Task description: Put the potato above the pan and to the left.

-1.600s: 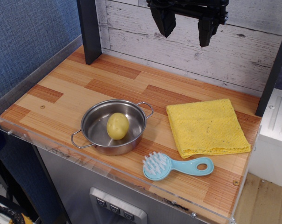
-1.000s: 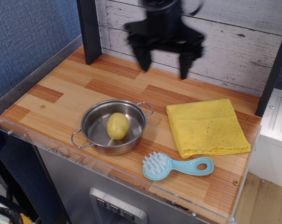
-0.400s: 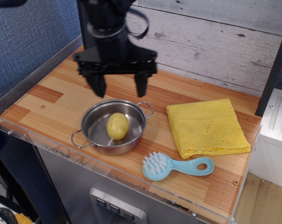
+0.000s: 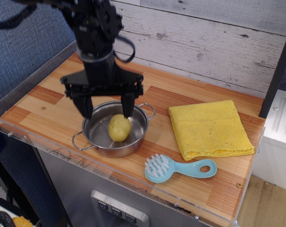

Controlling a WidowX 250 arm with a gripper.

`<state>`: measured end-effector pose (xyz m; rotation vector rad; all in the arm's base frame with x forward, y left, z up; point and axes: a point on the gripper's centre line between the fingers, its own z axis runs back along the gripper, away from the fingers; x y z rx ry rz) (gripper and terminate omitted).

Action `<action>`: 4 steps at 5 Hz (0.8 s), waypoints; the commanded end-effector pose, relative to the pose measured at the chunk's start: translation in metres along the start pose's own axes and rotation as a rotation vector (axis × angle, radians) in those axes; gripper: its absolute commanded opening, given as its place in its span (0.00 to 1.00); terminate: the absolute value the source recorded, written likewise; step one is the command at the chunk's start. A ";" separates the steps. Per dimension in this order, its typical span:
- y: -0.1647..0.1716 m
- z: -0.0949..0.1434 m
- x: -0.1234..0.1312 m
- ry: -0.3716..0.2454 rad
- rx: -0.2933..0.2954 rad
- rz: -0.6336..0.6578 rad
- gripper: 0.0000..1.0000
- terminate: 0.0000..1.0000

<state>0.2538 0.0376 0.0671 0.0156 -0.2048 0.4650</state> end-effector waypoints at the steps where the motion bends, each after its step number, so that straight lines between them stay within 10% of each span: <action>1: 0.003 -0.017 0.000 -0.014 0.041 0.012 1.00 0.00; 4: -0.011 -0.034 0.005 -0.026 0.098 0.026 1.00 0.00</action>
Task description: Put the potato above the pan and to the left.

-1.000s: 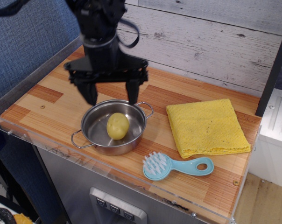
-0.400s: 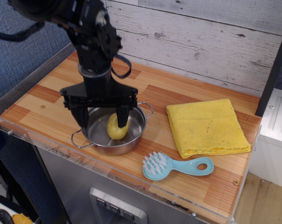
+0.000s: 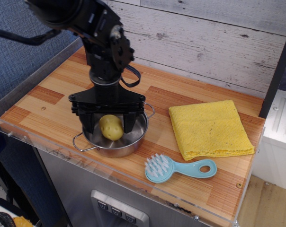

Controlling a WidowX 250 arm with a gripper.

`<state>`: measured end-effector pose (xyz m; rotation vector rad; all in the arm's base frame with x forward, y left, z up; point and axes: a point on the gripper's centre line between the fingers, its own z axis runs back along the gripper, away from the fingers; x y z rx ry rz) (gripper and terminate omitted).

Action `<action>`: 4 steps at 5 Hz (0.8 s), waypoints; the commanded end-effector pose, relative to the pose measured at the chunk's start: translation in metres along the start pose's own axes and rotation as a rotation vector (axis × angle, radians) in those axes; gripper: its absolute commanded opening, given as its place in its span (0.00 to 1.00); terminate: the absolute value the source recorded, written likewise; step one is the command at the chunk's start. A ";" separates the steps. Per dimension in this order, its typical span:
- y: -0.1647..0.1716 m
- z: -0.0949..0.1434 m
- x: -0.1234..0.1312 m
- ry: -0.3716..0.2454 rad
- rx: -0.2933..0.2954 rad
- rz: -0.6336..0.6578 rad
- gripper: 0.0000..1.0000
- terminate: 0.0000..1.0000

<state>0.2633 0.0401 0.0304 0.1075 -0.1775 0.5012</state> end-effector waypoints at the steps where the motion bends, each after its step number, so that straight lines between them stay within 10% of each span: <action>1: -0.012 -0.003 -0.001 -0.022 0.014 -0.012 1.00 0.00; 2: -0.011 -0.006 -0.004 -0.027 0.024 -0.010 1.00 0.00; 3: -0.008 -0.004 -0.003 -0.041 0.036 -0.001 0.00 0.00; 4: -0.007 -0.002 -0.002 -0.046 0.034 0.004 0.00 0.00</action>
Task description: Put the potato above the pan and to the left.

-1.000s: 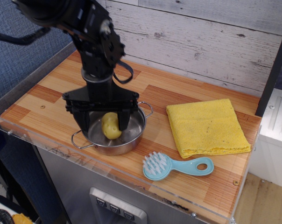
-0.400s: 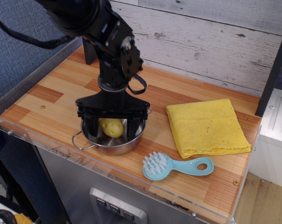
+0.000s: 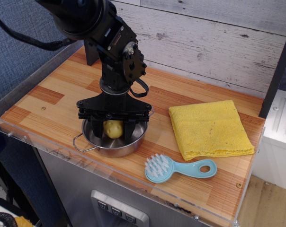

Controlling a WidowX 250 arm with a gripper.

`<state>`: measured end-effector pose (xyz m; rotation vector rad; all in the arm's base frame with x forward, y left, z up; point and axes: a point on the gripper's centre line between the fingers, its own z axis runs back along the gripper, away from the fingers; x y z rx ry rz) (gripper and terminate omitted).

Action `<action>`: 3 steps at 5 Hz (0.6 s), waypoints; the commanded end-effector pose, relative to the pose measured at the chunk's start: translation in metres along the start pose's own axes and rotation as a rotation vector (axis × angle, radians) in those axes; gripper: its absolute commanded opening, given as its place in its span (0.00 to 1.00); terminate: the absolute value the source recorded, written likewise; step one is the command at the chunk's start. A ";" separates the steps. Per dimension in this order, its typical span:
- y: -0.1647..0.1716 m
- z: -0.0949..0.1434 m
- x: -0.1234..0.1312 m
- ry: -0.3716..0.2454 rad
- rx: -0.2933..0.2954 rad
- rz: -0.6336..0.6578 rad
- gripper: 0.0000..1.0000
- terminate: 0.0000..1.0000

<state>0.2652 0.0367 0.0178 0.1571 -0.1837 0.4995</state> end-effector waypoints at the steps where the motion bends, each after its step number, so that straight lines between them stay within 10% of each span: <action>1: 0.000 0.019 0.001 -0.042 -0.032 -0.002 0.00 0.00; 3: -0.010 0.052 -0.001 -0.094 -0.084 -0.088 0.00 0.00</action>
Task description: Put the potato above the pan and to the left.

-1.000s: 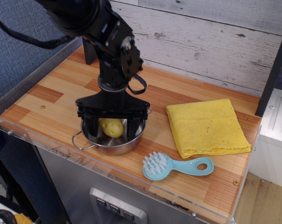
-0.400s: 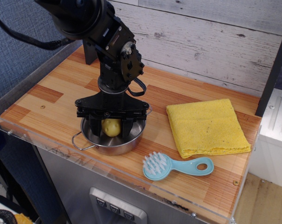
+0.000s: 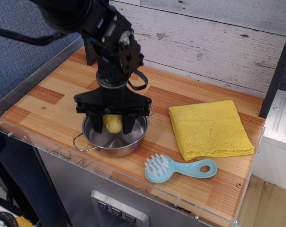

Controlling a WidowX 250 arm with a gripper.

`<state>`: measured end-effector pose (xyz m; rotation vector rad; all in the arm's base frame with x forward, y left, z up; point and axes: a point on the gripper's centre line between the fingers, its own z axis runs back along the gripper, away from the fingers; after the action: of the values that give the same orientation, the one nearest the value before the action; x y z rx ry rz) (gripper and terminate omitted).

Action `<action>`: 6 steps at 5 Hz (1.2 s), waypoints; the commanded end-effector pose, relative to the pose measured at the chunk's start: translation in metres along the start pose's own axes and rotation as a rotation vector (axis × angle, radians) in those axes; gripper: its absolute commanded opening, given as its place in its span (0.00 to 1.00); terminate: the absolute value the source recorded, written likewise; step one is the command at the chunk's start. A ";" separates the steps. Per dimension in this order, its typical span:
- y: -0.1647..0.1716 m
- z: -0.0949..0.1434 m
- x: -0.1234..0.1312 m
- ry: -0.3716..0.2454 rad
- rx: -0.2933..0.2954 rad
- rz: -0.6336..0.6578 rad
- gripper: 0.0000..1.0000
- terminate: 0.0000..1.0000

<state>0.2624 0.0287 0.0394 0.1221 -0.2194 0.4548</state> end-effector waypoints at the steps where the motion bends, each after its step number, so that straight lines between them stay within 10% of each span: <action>1: -0.005 0.050 0.009 -0.096 -0.065 -0.073 0.00 0.00; 3: 0.019 0.069 0.047 -0.121 -0.088 0.007 0.00 0.00; 6: 0.057 0.035 0.111 -0.086 -0.033 0.143 0.00 0.00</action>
<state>0.3292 0.1193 0.0873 0.0895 -0.2721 0.5875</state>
